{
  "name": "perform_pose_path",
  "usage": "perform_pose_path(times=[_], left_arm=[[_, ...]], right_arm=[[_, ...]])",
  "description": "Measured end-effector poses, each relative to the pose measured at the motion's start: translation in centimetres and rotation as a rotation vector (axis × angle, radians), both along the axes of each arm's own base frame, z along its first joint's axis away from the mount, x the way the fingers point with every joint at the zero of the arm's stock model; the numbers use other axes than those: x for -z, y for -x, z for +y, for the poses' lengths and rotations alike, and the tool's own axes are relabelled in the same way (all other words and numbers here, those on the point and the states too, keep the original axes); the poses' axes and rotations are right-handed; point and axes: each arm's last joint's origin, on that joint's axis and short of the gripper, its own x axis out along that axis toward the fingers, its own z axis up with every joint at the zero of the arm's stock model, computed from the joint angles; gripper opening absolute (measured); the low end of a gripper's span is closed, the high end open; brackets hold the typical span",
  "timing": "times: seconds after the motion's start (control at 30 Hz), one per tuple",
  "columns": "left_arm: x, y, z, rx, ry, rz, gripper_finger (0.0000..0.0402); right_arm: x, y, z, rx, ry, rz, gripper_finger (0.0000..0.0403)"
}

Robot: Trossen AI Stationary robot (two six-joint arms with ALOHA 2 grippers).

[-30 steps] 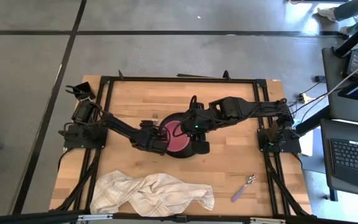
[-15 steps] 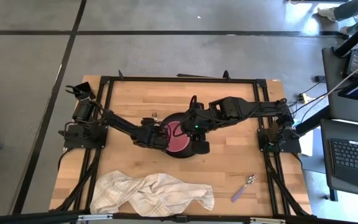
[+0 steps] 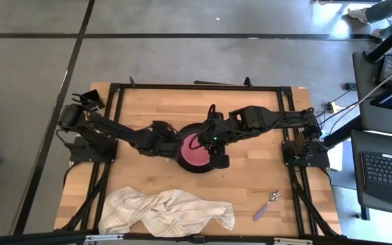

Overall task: Set table place
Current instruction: Put the purple spoon into the pink bowl

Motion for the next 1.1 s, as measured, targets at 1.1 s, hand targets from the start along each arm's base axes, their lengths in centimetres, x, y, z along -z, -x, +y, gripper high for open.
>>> perform_pose_path(times=[1.1], left_arm=[[-12.5,8.2,1.3,0.395,-0.232,-0.088,0.0034]], right_arm=[[-1.7,1.6,0.6,0.191,-0.472,0.031,0.017]])
